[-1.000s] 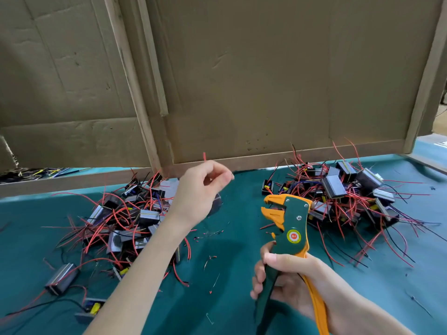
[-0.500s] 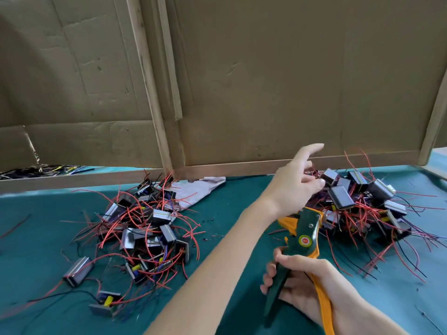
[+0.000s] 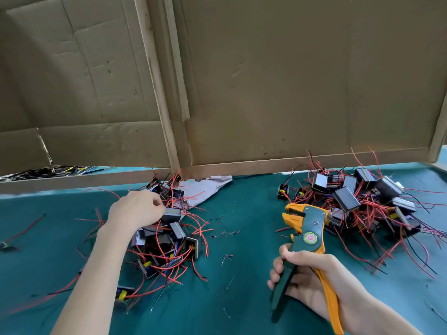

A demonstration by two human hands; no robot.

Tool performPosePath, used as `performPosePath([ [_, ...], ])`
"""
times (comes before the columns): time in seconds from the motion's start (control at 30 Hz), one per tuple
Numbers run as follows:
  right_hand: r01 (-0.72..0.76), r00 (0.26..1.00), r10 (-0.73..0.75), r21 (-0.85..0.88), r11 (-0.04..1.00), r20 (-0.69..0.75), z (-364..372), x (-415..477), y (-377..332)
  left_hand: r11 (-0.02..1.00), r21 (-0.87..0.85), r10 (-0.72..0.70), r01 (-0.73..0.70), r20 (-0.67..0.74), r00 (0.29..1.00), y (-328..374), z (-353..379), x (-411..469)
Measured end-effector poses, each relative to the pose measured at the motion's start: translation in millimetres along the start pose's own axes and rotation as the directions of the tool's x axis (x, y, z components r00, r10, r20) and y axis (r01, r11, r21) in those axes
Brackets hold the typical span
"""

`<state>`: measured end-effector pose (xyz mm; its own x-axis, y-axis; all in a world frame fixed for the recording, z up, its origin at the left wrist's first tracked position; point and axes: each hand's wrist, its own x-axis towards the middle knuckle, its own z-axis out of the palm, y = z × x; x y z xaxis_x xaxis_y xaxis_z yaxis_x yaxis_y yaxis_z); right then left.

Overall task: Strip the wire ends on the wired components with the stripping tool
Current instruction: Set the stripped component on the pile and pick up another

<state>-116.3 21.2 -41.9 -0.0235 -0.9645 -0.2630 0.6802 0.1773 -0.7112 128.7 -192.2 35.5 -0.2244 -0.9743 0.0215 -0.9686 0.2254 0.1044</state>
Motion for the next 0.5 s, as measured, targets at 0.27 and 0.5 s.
performPosePath([
  [0.27,0.005,1.000,-0.005,0.015,1.000,-0.030,4.0,-2.3,-2.9,0.958,-0.275,-0.028,-0.086,-0.386,0.922,18.0,8.8,-4.0],
  [0.5,-0.009,1.000,0.010,0.011,1.000,-0.017,4.9,-3.0,-3.0,0.602,-0.615,0.046,-0.509,-0.610,0.791,55.4,11.4,-15.1],
])
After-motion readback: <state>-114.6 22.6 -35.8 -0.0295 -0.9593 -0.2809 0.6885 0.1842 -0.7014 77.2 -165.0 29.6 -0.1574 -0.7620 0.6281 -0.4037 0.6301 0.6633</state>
